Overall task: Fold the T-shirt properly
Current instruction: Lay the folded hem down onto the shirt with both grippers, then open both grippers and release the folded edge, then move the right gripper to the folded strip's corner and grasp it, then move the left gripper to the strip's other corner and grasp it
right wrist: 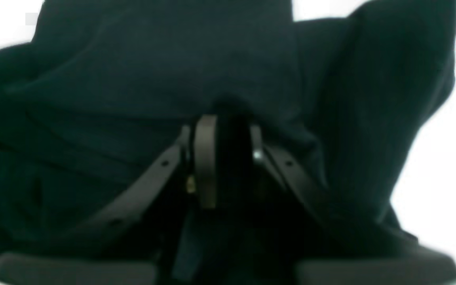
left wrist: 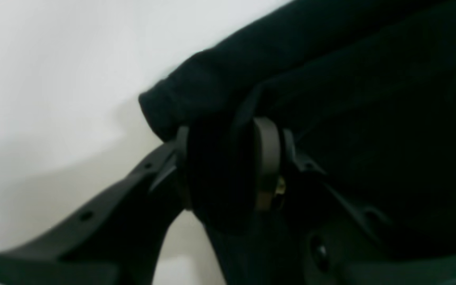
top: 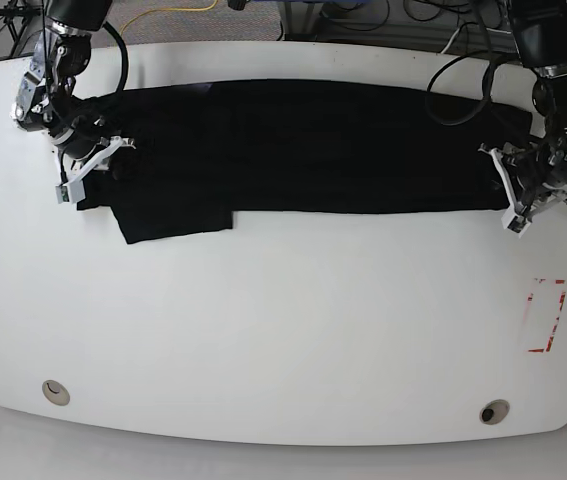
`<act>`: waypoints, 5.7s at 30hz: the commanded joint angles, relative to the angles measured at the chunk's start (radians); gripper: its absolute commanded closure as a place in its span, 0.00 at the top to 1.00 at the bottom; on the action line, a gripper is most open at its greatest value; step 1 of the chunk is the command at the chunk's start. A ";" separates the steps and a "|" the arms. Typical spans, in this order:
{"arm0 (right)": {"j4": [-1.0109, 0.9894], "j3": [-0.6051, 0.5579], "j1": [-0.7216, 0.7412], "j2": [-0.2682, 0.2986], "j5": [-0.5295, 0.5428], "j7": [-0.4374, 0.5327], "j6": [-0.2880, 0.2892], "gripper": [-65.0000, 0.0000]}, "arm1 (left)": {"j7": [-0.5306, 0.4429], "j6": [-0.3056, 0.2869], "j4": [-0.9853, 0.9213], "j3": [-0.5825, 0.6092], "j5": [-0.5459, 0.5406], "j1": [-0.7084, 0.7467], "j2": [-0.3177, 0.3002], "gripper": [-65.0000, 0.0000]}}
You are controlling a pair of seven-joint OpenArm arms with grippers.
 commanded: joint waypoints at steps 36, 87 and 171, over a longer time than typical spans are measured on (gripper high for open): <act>-0.132 -0.047 0.365 0.068 -0.145 -0.073 -0.008 0.92 | 0.183 0.003 0.222 -0.080 -0.002 -0.150 0.022 0.57; -0.040 -0.149 0.310 -0.018 -0.196 -0.017 0.133 0.00 | 0.179 0.003 0.275 -0.131 0.006 -0.142 0.021 0.57; 0.528 -0.214 -0.102 -0.116 -0.256 -0.205 0.147 0.21 | 0.246 0.003 -0.016 -0.327 -0.377 -0.142 0.038 0.58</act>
